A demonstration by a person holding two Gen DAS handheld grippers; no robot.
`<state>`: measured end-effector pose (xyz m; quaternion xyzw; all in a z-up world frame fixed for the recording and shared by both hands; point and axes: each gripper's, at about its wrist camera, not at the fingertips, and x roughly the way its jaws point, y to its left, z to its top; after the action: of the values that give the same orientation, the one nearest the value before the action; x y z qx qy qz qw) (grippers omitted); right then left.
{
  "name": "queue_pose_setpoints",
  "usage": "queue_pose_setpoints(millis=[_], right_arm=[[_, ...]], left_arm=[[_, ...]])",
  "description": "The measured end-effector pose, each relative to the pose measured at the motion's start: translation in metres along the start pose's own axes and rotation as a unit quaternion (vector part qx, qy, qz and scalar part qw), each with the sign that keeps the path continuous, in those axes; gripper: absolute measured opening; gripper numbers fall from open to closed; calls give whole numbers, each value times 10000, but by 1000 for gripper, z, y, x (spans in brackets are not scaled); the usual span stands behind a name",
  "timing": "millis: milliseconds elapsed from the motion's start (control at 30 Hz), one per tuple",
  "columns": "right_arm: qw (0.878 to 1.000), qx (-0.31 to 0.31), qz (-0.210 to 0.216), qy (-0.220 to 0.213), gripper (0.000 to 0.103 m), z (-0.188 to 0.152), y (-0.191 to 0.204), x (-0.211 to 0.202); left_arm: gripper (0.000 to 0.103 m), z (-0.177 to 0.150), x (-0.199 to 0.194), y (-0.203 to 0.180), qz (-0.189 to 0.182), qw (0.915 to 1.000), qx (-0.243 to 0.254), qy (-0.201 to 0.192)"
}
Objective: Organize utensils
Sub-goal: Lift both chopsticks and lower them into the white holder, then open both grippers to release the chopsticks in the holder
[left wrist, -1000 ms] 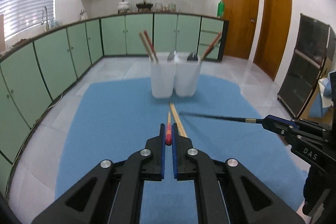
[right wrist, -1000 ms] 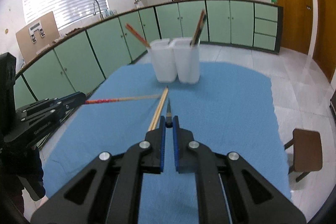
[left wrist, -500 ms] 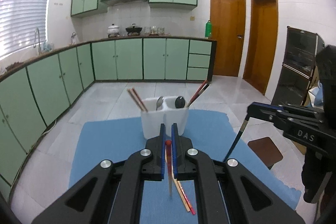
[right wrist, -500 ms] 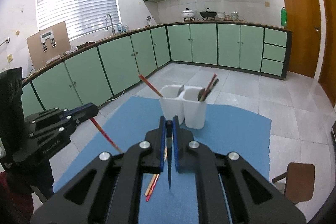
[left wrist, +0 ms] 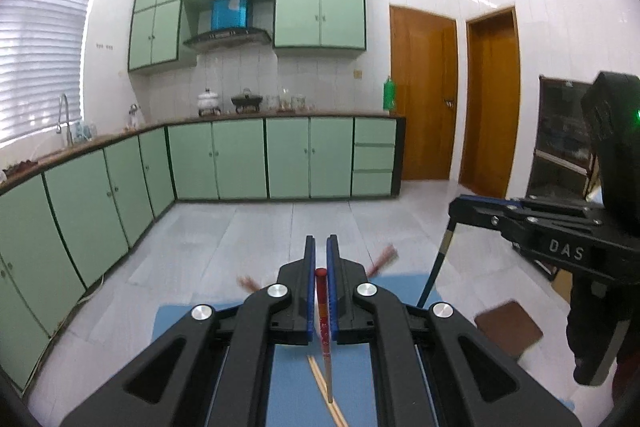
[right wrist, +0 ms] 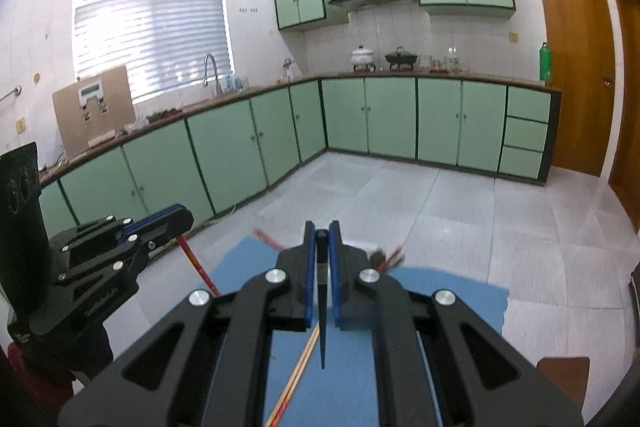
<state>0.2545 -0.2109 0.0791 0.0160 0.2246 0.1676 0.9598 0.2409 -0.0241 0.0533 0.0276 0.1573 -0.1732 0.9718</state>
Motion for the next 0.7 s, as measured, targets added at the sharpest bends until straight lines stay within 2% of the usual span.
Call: queue_pose_setpoints(millis=[267,400,533,700], right_arm=[[9993,92,-108,-354,6,62,-28,35],[9988,138,-221,-419,6,80,-44,66],[9988,197,-303,-324,6,77,-55,98],[9991,218,-357,-90,6,56,-61,137]], left_arm=[[5,60,54,14,233,9984,-63,-517],[5,76,84,17,346,9971,-33,-680],[5,72,119,19,424,9970,-23,-644],[5,48,161,23,443,9985,-85,-310]])
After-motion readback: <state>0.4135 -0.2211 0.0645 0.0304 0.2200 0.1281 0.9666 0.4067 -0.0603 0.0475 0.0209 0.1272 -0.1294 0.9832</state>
